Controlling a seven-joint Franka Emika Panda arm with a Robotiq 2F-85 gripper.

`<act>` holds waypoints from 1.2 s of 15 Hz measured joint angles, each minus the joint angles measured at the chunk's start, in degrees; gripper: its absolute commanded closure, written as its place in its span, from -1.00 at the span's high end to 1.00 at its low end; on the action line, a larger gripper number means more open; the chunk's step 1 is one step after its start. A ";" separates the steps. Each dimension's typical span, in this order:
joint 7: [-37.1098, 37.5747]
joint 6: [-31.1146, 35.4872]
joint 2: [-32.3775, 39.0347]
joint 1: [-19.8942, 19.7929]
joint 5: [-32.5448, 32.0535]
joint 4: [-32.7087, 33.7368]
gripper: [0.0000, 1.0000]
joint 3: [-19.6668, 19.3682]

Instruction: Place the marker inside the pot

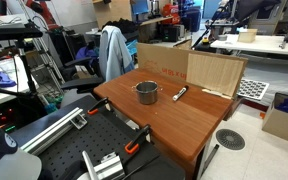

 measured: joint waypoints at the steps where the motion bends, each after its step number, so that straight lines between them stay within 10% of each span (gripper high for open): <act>1: -0.69 1.07 1.05 0.02 0.10 0.06 1.00 -0.50; 18: -14.01 16.90 38.16 0.16 8.61 14.92 1.00 -4.01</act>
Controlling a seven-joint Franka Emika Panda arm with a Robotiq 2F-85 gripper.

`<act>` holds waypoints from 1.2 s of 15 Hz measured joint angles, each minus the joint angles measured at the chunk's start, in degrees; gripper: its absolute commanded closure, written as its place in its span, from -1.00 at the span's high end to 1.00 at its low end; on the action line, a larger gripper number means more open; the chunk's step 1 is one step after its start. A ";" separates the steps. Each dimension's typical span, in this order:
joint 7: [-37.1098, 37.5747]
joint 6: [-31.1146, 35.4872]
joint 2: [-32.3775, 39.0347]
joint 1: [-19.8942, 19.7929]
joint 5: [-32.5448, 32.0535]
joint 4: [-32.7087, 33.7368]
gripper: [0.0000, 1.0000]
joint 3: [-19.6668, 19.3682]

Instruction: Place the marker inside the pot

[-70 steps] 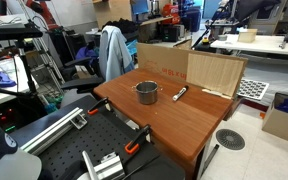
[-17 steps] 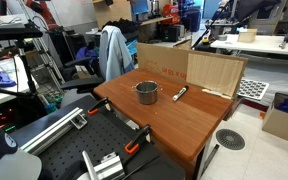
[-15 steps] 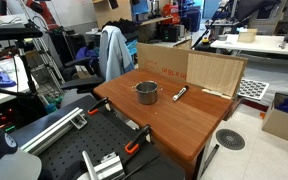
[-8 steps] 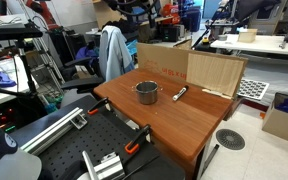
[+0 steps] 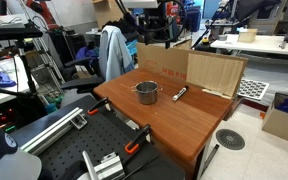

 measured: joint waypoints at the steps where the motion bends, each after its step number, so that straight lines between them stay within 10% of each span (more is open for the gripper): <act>1: 0.00 0.00 2.18 -0.38 0.00 1.64 1.00 0.00; 18: 8.04 -0.47 32.51 -4.44 -3.70 24.51 1.00 -1.21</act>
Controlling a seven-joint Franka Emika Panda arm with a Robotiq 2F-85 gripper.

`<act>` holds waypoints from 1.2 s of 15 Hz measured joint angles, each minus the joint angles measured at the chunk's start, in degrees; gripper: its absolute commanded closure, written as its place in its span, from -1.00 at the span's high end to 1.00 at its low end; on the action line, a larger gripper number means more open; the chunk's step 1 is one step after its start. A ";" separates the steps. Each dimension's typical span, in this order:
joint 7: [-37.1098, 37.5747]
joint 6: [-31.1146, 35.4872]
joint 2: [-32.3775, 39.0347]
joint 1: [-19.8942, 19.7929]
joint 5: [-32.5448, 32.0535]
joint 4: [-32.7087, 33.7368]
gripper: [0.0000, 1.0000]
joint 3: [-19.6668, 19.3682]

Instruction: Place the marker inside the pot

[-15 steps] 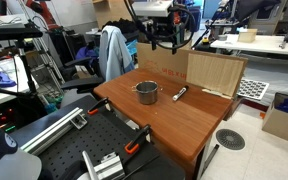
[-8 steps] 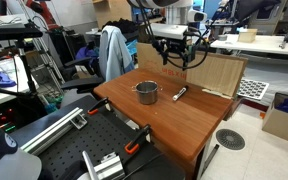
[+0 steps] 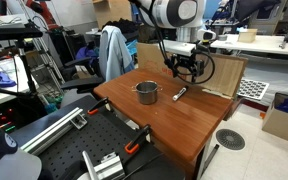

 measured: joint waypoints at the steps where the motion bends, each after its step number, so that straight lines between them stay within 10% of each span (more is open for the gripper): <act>1: 1.09 -0.38 1.42 0.00 -0.83 1.33 1.00 -0.19; 13: 8.00 -6.27 11.89 2.15 -6.00 13.14 0.88 -0.41; 18: 8.42 -8.37 13.44 2.31 -6.21 15.89 -0.13 -0.43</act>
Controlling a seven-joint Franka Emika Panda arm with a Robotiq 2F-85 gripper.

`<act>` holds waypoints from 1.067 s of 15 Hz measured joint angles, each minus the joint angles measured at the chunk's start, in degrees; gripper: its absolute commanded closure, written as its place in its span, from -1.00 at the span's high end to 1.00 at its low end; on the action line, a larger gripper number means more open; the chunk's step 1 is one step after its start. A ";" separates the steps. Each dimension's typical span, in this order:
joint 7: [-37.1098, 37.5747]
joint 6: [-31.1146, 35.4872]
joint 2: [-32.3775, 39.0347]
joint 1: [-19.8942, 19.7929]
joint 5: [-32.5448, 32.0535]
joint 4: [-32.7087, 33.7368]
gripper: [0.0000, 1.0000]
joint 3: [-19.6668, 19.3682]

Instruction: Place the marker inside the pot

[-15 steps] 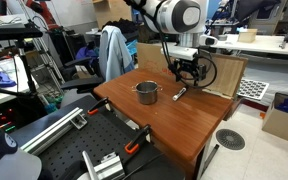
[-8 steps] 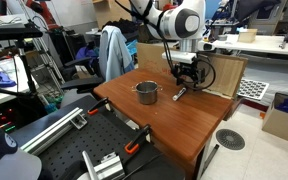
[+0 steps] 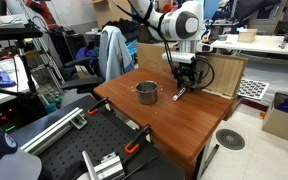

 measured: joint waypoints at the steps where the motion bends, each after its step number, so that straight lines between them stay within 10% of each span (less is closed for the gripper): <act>1: 0.05 -0.57 0.19 0.00 0.00 0.56 -0.26 0.00; 6: 0.11 -2.60 1.01 0.01 0.00 2.60 -0.97 0.00; 16: -0.66 -3.43 -0.07 -0.67 0.03 4.16 -0.90 0.06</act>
